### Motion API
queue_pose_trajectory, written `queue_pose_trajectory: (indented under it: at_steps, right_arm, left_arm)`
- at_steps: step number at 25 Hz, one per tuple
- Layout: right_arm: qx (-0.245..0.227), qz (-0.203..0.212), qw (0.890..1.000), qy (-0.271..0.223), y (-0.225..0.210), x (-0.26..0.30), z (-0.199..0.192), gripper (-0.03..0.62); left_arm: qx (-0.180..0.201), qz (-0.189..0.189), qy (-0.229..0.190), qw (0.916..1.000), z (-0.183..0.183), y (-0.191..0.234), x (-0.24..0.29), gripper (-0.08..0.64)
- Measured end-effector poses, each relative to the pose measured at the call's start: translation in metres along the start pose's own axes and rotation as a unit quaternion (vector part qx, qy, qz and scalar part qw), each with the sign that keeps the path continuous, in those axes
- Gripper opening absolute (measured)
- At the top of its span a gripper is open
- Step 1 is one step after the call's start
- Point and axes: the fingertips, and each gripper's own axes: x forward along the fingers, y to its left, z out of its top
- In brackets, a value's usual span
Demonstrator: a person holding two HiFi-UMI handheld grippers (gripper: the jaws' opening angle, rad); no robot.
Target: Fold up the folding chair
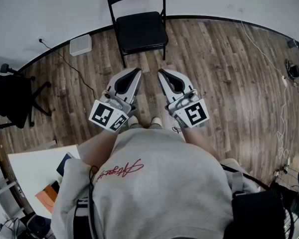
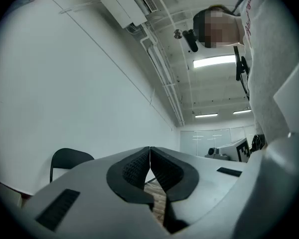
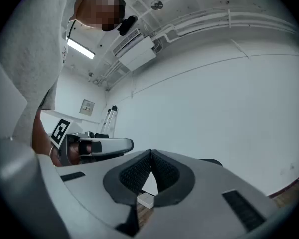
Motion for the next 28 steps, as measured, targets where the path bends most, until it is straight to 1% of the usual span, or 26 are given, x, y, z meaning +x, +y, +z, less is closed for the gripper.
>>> queue_pose_trajectory:
  at_steps: [5,9,12,14,17,23,28]
  right_arm:
    - [-0.001,0.0,1.0,-0.003,-0.001,-0.004,0.0,0.017]
    - [0.0,-0.002,1.0,-0.006,-0.003,-0.005,0.0,0.017]
    - [-0.004,-0.001,1.0,-0.01,-0.003,-0.006,0.003,0.017]
    - [0.001,0.004,1.0,-0.011,-0.002,-0.006,0.003,0.017]
    - [0.013,0.022,1.0,0.004,0.0,-0.007,-0.002,0.018]
    - [-0.01,0.029,1.0,-0.004,-0.009,-0.012,0.0,0.018]
    - [-0.024,0.043,0.999,-0.01,-0.018,-0.017,0.002,0.018]
  left_arm:
    - [0.0,0.001,0.002,1.0,-0.003,-0.003,0.0,0.017]
    - [-0.006,0.003,0.0,1.0,-0.005,-0.004,0.001,0.017]
    - [-0.001,0.003,-0.001,1.0,-0.003,-0.007,0.0,0.017]
    - [0.001,0.006,-0.003,1.0,-0.003,-0.007,0.0,0.017]
    - [0.003,0.011,-0.002,0.9999,-0.003,-0.007,0.001,0.017]
    - [0.006,0.024,-0.001,0.9997,-0.007,-0.01,0.011,0.017]
    - [0.011,0.045,-0.01,0.9989,-0.009,-0.013,0.015,0.017]
